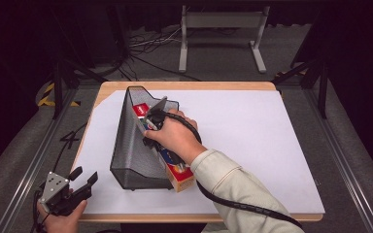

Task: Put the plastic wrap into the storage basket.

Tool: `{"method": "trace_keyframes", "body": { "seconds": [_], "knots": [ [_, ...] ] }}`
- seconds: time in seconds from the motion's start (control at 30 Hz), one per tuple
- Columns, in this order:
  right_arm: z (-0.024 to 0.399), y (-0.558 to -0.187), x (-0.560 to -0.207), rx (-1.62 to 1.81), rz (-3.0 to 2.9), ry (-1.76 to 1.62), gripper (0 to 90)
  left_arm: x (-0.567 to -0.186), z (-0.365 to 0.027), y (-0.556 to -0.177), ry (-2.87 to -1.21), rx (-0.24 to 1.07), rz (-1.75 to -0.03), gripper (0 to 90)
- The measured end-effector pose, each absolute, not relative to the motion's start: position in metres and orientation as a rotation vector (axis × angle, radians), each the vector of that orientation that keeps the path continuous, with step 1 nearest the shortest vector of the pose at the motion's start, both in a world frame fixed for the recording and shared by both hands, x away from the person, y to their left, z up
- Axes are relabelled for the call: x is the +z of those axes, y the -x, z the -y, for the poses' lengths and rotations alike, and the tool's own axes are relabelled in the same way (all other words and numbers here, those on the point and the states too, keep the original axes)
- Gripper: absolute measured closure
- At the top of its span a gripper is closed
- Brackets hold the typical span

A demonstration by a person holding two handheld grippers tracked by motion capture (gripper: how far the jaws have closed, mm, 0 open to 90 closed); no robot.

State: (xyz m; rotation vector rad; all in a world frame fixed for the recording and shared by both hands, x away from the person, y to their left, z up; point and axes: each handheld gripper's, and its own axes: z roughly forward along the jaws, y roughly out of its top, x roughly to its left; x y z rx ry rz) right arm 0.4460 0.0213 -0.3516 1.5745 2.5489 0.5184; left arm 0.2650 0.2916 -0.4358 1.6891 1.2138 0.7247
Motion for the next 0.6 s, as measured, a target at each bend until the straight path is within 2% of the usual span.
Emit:
{"method": "trace_keyframes", "body": {
  "seconds": [0.33, 0.43, 0.6],
  "knots": [
    [-0.021, -0.454, -0.357, 0.489, -2.594, -1.602, 38.1, -0.436, -0.293, -0.264, -1.683, 0.722, -1.22, 41.6],
    [-0.02, -0.453, -0.354, 0.539, -2.6, -1.597, 29.9, -0.437, -0.293, -0.264, -1.684, 0.72, -1.222, 41.6],
    [-0.016, -0.45, -0.347, 0.595, -2.595, -1.546, 25.4, -0.436, -0.292, -0.264, -1.687, 0.722, -1.219, 41.6]
  ]
}}
